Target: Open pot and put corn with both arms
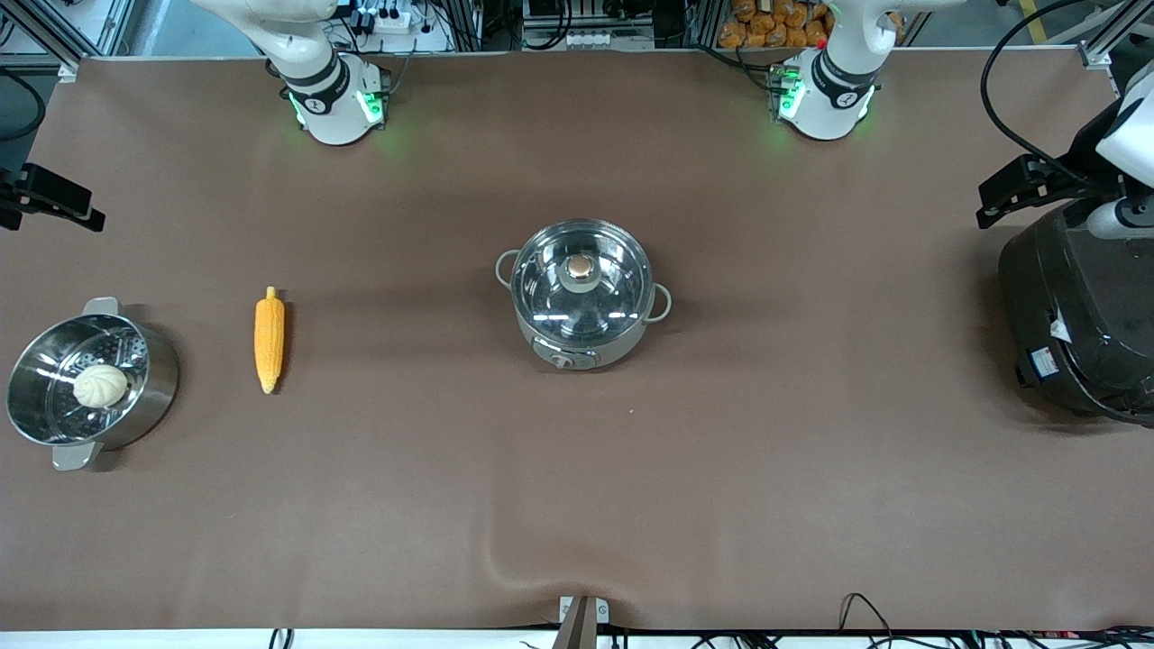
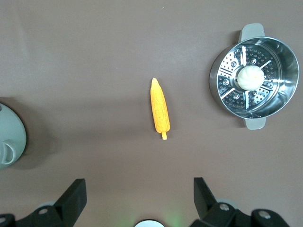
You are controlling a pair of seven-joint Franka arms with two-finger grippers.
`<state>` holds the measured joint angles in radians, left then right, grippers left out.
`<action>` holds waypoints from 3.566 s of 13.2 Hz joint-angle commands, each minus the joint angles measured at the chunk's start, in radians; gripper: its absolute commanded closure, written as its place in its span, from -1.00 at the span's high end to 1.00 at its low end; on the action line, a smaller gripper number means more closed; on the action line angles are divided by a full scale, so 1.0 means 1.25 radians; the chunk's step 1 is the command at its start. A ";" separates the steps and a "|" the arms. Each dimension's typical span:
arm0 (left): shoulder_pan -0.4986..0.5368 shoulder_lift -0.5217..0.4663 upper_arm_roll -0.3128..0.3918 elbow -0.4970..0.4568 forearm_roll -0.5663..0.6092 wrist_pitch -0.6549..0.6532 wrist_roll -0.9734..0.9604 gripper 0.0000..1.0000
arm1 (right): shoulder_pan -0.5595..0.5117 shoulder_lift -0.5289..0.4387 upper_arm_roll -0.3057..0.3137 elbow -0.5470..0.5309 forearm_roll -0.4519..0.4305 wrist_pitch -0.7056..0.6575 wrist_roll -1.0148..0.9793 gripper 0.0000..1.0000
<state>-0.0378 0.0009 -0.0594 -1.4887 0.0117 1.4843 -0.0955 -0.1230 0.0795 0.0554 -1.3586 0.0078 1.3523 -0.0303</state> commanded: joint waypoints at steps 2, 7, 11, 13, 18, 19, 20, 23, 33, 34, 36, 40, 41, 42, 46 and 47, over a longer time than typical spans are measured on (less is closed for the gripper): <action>0.007 -0.007 -0.007 0.001 0.010 -0.012 0.011 1.00 | -0.013 -0.026 0.010 -0.027 -0.006 0.004 -0.010 1.00; -0.009 0.002 -0.011 0.001 0.003 -0.011 0.006 1.00 | -0.012 -0.026 0.010 -0.027 -0.006 0.004 -0.010 1.00; -0.089 0.073 -0.082 0.026 -0.009 0.009 -0.242 1.00 | -0.008 -0.028 0.012 -0.035 -0.006 0.007 -0.009 1.00; -0.150 0.139 -0.095 0.102 -0.009 0.019 -0.381 1.00 | 0.001 -0.029 0.011 -0.049 -0.006 0.024 -0.008 1.00; -0.287 0.236 -0.094 0.121 -0.009 0.108 -0.569 1.00 | 0.019 -0.081 0.012 -0.305 0.002 0.332 -0.008 1.00; -0.318 0.256 -0.094 0.121 -0.008 0.124 -0.607 1.00 | 0.026 -0.086 0.012 -0.359 0.002 0.405 -0.002 1.00; -0.345 0.272 -0.094 0.121 -0.009 0.139 -0.648 1.00 | 0.024 -0.078 0.011 -0.385 0.002 0.431 -0.003 1.00; -0.414 0.322 -0.089 0.120 -0.002 0.164 -0.704 1.00 | -0.014 -0.072 0.007 -0.561 -0.009 0.607 -0.008 1.00; -0.524 0.435 -0.086 0.116 0.024 0.283 -0.778 1.00 | -0.072 0.104 0.008 -0.732 -0.010 0.889 -0.096 1.00; -0.533 0.449 -0.086 0.116 0.025 0.301 -0.792 1.00 | -0.072 0.112 0.008 -0.768 -0.010 0.947 -0.113 1.00; -0.545 0.472 -0.086 0.116 0.025 0.315 -0.804 1.00 | -0.071 0.134 0.008 -0.778 -0.010 0.968 -0.128 1.00; -0.555 0.496 -0.087 0.113 0.065 0.318 -0.805 1.00 | -0.056 0.195 0.010 -0.775 -0.010 0.999 -0.132 1.00; -0.556 0.500 -0.088 0.113 0.068 0.321 -0.805 1.00 | -0.053 0.203 0.010 -0.774 -0.010 1.004 -0.132 1.00; -0.556 0.502 -0.089 0.113 0.068 0.321 -0.805 0.95 | -0.051 0.215 0.008 -0.772 -0.010 1.020 -0.133 1.00; -0.556 0.498 -0.090 0.107 0.066 0.321 -0.805 0.52 | -0.053 0.252 0.008 -0.765 -0.011 1.074 -0.144 1.00; -0.556 0.497 -0.090 0.105 0.063 0.321 -0.805 0.36 | -0.051 0.252 0.008 -0.765 -0.011 1.074 -0.144 1.00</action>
<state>-0.7210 0.6173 -0.1769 -1.3699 0.0709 1.8844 -1.0805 -0.1879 0.3860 0.0658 -2.3247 0.0026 2.6890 -0.2008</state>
